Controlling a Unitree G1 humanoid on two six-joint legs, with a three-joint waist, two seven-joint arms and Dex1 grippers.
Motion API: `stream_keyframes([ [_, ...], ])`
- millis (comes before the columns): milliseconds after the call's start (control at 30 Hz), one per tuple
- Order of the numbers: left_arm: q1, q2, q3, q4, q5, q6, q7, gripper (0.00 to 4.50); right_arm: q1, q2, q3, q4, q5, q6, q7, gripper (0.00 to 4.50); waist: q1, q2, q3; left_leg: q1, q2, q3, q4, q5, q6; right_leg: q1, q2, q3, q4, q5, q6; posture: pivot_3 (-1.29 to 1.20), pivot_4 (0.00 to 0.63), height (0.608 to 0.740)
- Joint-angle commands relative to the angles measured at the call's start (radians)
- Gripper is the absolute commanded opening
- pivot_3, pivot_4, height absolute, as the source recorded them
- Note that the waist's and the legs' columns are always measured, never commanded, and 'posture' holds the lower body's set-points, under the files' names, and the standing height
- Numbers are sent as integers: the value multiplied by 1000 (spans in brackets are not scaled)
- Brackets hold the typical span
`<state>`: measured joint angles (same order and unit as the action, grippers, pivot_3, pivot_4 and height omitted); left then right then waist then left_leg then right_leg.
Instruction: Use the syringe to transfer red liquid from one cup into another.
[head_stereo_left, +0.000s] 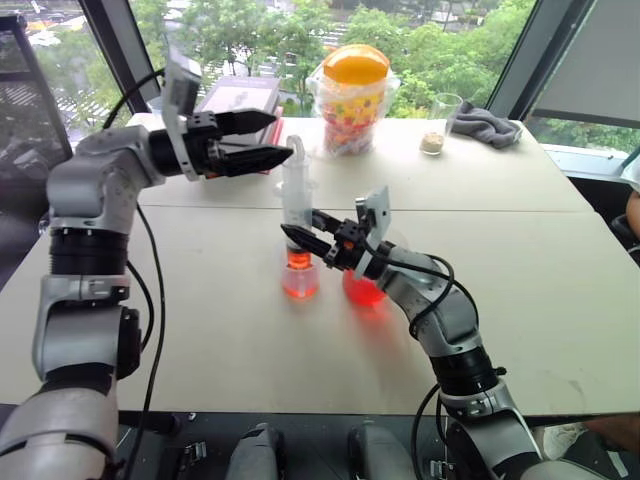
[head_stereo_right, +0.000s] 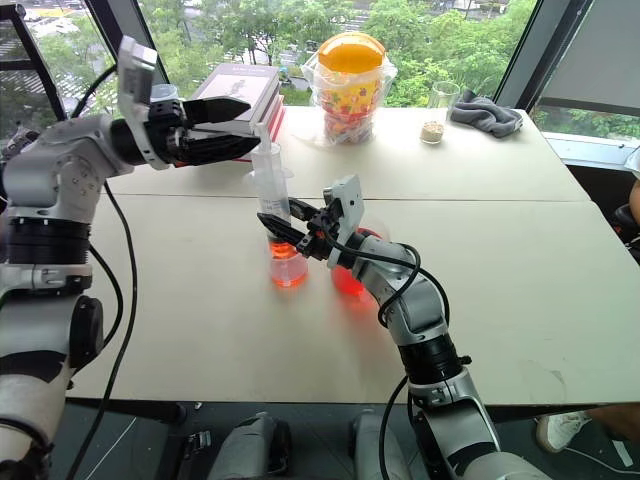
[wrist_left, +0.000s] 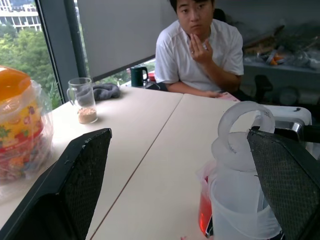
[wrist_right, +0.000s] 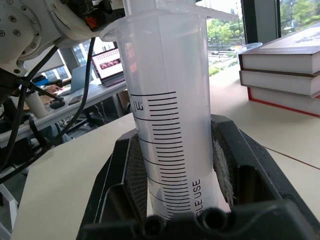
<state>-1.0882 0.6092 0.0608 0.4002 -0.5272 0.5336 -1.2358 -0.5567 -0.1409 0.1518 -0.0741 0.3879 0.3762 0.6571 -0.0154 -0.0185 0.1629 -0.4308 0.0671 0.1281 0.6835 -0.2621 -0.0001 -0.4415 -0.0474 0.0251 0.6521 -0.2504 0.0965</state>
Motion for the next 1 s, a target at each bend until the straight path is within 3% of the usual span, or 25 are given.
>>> stream_keyframes([
  [33,-45,-25,-20,18,34,-49,-8,4439,-15,-1,-6,-32,3,-16,5,1484,0,0,0,0,0,0,0,0,0,0,0,0,0,0,0,0,150,740],
  [100,-52,-50,-29,29,42,-60,-13,4439,-13,-2,-6,-36,2,-15,2,1484,0,0,0,0,0,0,0,0,0,0,0,0,0,0,0,0,150,740],
  [200,-62,-73,-30,42,49,-69,-17,3652,-9,-4,-7,-41,0,-14,-2,1484,0,0,0,1,0,0,0,0,0,1,0,0,0,0,0,0,150,740],
  [433,-43,-77,-43,11,44,-47,-60,49,-9,0,-9,-47,-3,-12,-6,1484,-3,0,0,1,0,0,0,0,0,1,0,0,0,0,0,0,150,740],
  [1000,99,-32,-102,-175,47,25,-102,49,-77,24,-49,-115,41,62,-39,1484,-3,0,0,2,0,0,0,0,0,1,0,0,0,0,0,0,150,740],
])
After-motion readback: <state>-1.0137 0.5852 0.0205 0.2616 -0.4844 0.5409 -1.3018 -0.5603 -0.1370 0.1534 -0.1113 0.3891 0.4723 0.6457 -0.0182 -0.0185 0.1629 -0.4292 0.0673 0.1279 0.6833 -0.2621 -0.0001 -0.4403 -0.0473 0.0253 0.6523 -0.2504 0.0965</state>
